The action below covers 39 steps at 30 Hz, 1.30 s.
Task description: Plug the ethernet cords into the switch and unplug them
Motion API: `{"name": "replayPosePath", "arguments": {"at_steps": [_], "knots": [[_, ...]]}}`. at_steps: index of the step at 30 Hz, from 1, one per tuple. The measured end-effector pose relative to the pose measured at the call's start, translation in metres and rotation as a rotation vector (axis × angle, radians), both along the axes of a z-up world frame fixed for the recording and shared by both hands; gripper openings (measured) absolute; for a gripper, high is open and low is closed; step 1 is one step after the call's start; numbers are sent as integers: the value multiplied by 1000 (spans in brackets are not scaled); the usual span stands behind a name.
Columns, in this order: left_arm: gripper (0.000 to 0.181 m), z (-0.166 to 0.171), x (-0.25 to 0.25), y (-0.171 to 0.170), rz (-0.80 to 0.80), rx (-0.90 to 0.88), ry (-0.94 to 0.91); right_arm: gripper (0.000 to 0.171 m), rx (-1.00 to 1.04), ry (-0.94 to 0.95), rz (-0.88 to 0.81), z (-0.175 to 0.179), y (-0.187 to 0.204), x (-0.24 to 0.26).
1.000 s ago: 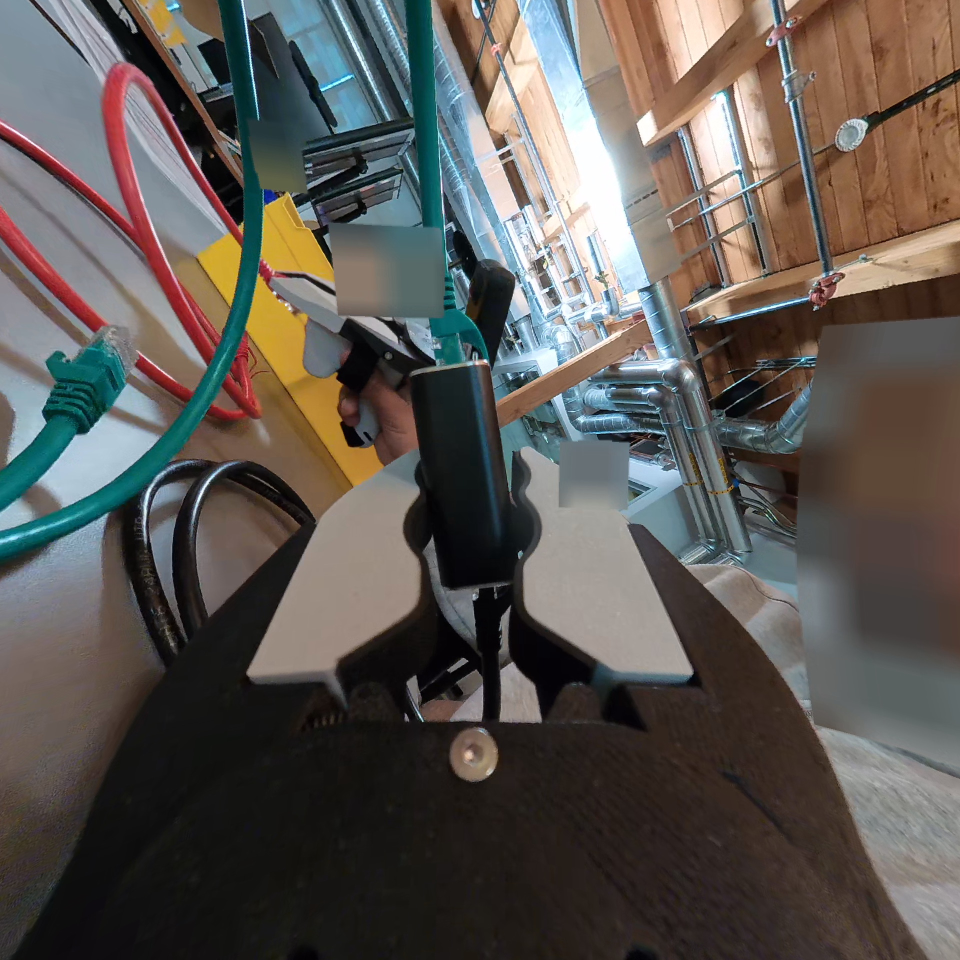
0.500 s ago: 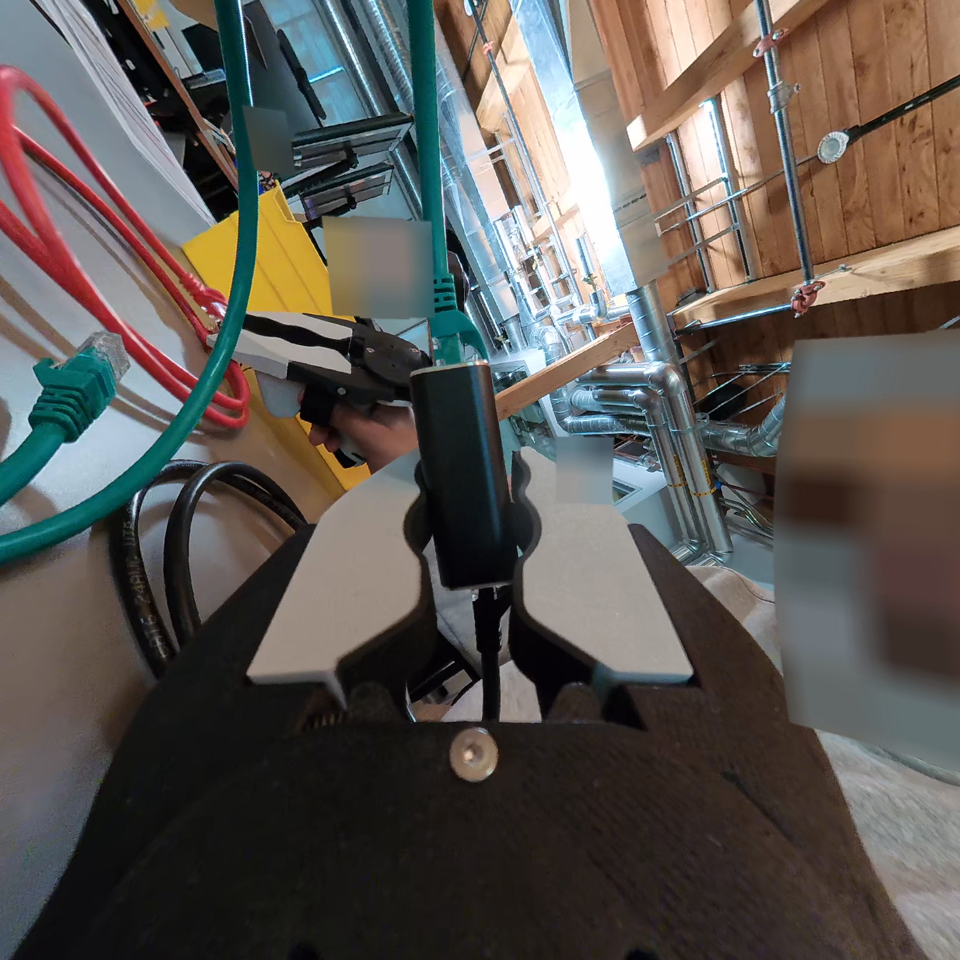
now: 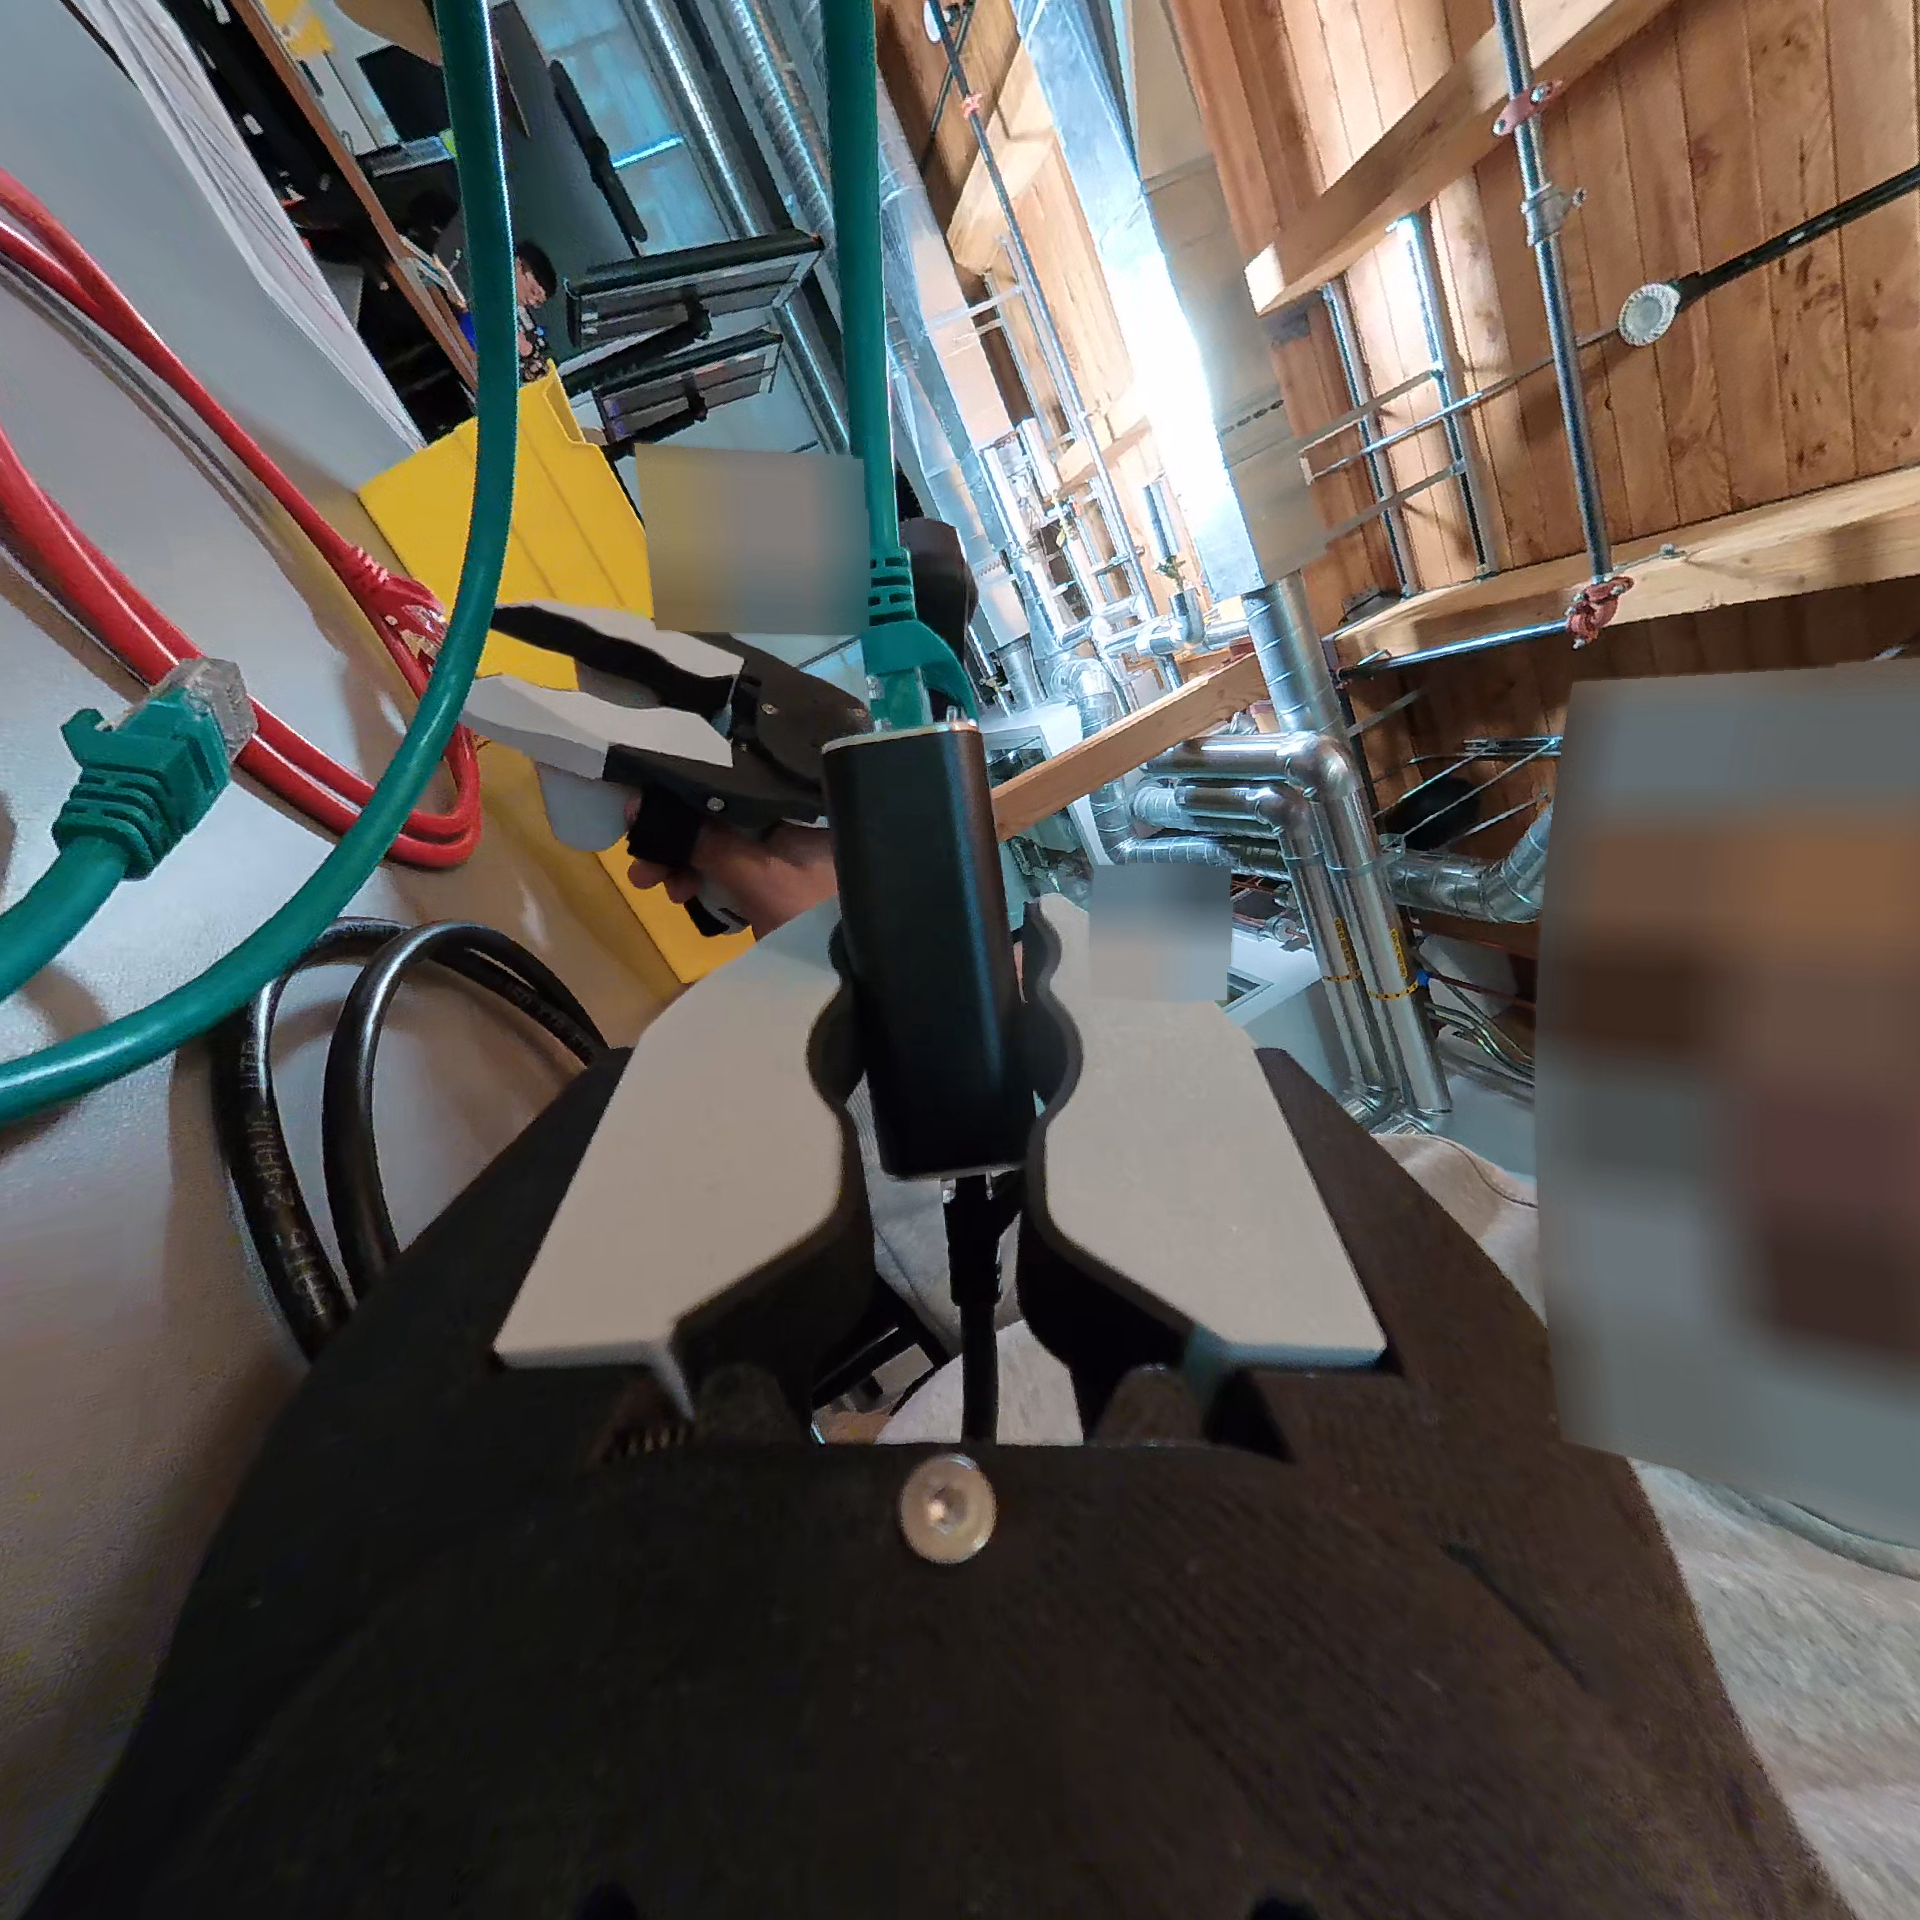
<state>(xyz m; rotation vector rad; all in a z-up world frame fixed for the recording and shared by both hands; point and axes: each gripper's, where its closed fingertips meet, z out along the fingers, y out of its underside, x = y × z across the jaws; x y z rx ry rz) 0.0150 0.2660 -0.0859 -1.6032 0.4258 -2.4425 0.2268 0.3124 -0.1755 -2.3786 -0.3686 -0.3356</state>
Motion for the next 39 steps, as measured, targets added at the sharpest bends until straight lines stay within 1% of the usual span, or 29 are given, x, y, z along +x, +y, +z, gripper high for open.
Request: {"name": "replayPosePath", "arguments": {"at_steps": [3, 7, 12, 15, 17, 22, 27, 36, 37, 39], "knots": [[27, 0, 0, 0, -1, -8, -5, 67, -39, 22, -42, -9, -2, 5], [27, 0, 0, 1, -6, -26, -14, 70, -46, 82, -72, -12, -2, 5], [27, 0, 0, 1, -9, -39, -21, 59, -37, 231, -73, -17, 4, 3], [26, 0, 0, 1, -7, -38, -20, 46, -27, 307, -54, -19, 7, 1], [26, 0, 0, 2, -5, -38, -19, 42, -7, 304, -6, -18, 10, 0], [27, 0, 0, 2, 0, -31, -15, 31, 15, 284, 48, -18, 15, -1], [27, 0, 0, 2, 5, -26, -14, 30, 38, 276, 122, -17, 18, -4], [27, 1, -1, 3, 10, -28, -19, 27, 85, 318, 85, -9, 20, 2], [27, 1, -2, 4, 11, -29, -20, 30, 96, 325, 78, -7, 20, 2], [27, 1, -2, 5, 15, -31, -22, 40, 125, 344, 74, -1, 20, 1]]}}
